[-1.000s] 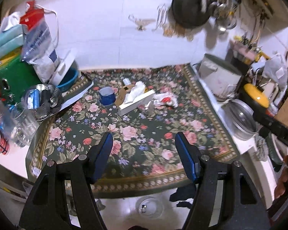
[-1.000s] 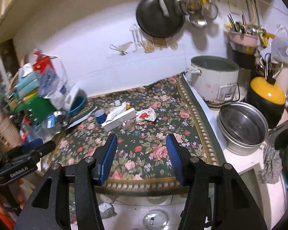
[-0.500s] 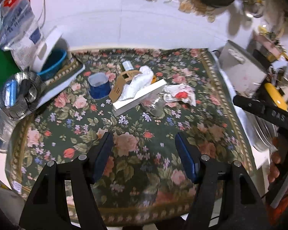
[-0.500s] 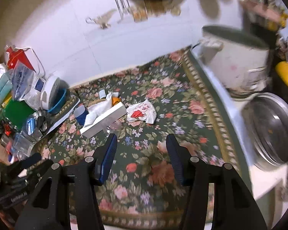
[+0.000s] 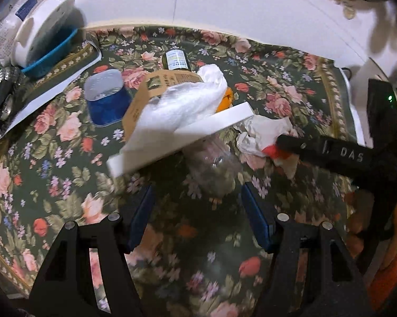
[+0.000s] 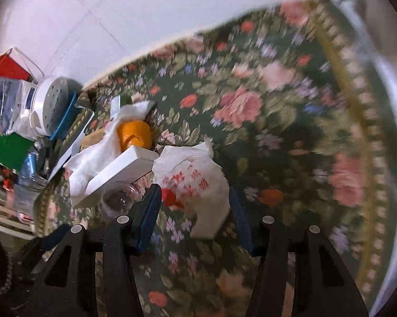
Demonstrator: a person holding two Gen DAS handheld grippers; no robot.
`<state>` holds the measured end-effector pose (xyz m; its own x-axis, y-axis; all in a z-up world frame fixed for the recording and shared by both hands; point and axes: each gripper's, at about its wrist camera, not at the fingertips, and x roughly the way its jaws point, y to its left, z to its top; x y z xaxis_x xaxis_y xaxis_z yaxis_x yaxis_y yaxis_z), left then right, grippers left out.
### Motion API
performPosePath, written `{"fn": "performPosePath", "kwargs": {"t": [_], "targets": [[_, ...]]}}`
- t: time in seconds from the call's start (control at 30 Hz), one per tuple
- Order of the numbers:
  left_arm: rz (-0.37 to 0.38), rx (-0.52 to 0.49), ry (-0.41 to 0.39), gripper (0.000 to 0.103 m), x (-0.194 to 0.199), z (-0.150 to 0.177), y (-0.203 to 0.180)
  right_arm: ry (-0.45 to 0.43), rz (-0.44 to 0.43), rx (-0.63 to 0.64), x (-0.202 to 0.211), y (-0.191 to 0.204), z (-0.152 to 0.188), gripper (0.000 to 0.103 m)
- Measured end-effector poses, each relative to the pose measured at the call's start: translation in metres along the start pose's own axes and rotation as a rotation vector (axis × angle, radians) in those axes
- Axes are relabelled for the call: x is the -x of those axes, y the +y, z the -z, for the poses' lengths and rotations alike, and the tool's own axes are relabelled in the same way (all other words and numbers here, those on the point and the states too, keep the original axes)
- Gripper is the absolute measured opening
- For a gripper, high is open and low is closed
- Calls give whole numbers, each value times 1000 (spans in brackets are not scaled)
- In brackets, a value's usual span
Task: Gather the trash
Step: 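Grasp the crumpled paper bag with the right tool while the left tool grasps the glass jar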
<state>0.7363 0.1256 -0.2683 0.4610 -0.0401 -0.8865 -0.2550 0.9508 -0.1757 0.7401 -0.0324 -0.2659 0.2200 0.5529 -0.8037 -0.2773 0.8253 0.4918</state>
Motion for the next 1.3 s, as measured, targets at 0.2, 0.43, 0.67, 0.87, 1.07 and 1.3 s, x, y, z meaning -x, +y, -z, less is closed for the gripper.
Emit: {"fn": "performPosePath", "kwargs": {"t": [0.2,0.43,0.67,0.87,1.07,1.3], "targets": [[12,44,21,66,-17,-10,-9,17,-61,29,-8,-9,-1,37],[28,101,15,66,-28,-15,-18,-44,33,101,20,-17,12,25],[33,163,-7,53,-32,-18,-9,-103,126,87,53,-38,23,24],[58,84,-36,52,-17,-7,-13,-149,155,58,68,-33,35,24],[112,-24,-73,51,19,13,-10,-209,180,44,83,-9,56,24],[175,-141,-145,51,79,39,9,-320,215,-5,111,30,97,24]]}}
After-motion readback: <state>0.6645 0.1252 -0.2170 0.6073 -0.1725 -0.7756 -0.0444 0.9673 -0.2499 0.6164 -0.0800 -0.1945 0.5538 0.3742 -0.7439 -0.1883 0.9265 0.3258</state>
